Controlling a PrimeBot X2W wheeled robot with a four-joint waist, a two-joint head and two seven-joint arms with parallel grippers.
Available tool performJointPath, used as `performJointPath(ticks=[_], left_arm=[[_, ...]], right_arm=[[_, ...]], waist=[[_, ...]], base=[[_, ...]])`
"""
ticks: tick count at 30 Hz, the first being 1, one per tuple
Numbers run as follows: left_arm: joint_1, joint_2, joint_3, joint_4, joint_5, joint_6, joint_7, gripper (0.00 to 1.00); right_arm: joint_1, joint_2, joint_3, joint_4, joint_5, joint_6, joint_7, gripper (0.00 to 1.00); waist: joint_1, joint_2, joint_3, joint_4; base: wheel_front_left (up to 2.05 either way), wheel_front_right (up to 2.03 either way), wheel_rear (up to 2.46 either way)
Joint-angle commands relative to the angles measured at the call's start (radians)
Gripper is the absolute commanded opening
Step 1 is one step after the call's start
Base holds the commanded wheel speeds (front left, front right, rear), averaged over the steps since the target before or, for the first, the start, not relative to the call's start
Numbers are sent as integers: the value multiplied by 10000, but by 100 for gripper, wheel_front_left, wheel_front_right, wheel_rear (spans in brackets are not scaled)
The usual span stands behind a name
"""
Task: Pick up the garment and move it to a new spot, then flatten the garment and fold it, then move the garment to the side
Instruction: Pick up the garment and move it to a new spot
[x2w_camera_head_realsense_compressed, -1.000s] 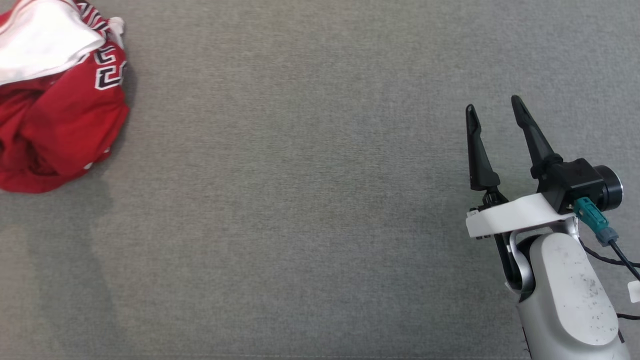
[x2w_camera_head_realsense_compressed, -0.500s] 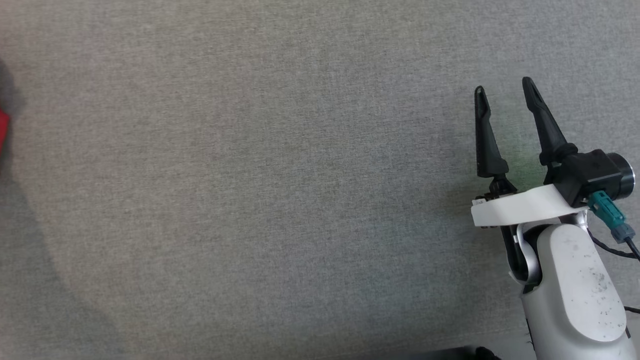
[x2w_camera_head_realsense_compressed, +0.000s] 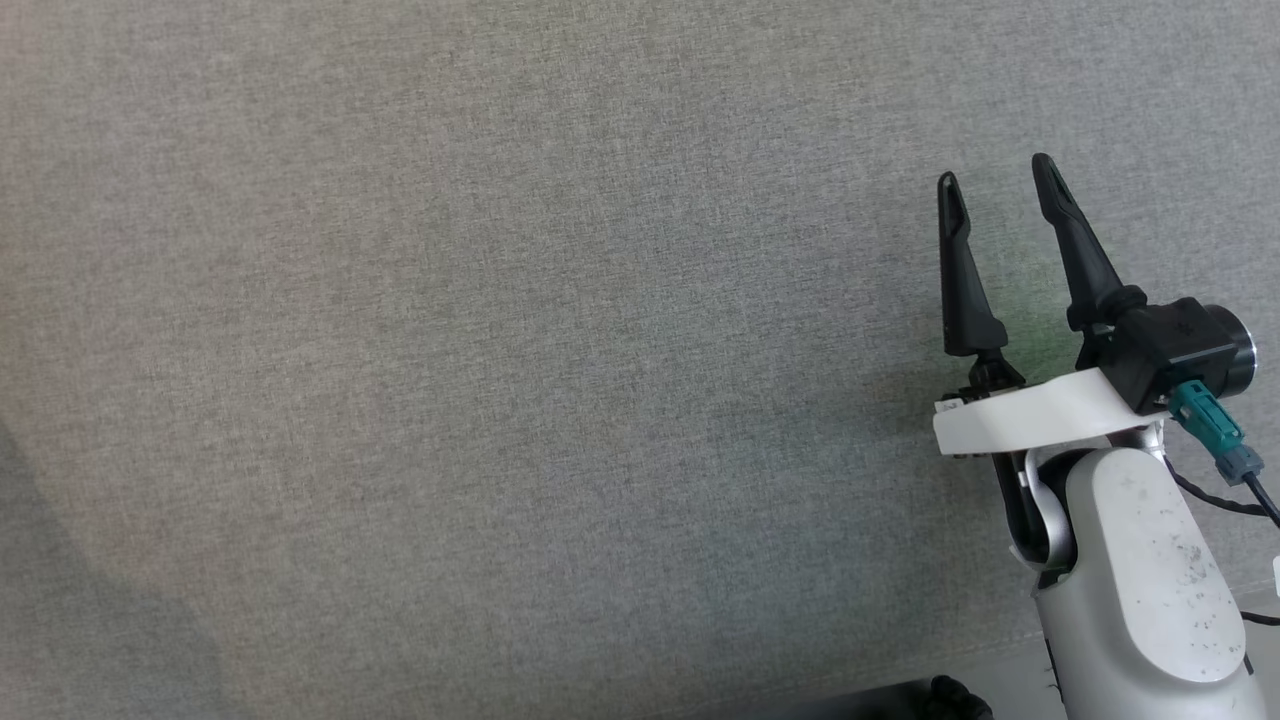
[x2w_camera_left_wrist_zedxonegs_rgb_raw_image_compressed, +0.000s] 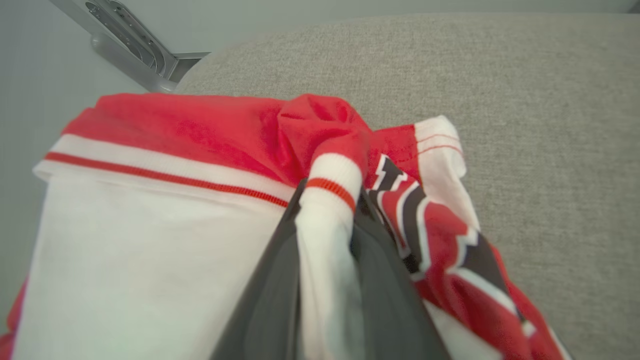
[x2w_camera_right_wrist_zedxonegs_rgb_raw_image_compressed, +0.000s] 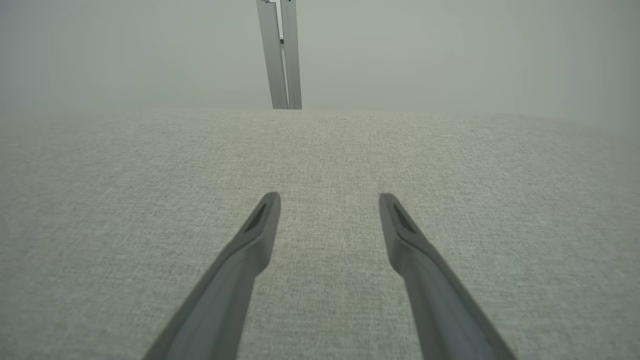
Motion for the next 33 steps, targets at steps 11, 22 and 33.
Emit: performJointPath(ticks=[11,22,33], left_arm=[[-535,363,-1090,-389,69,-27,-2873,0],[-1808,314,-2260,-2474,212,-29,-3781,0],[-2754,-939,-3219,-6115,-1046,-29,-2053,0]], right_arm=[[193,-23,52,296,292,-3,-31,100],[608,-25,157,911,947,-3,-31,100],[1007,-23,-70,1223,1469,-3,-31,100]], waist=[[-1,0,-1232,170],[-1,0,-2581,5],[-1,0,-3105,-1283]], base=[[0,0,0],[0,0,0],[0,0,0]])
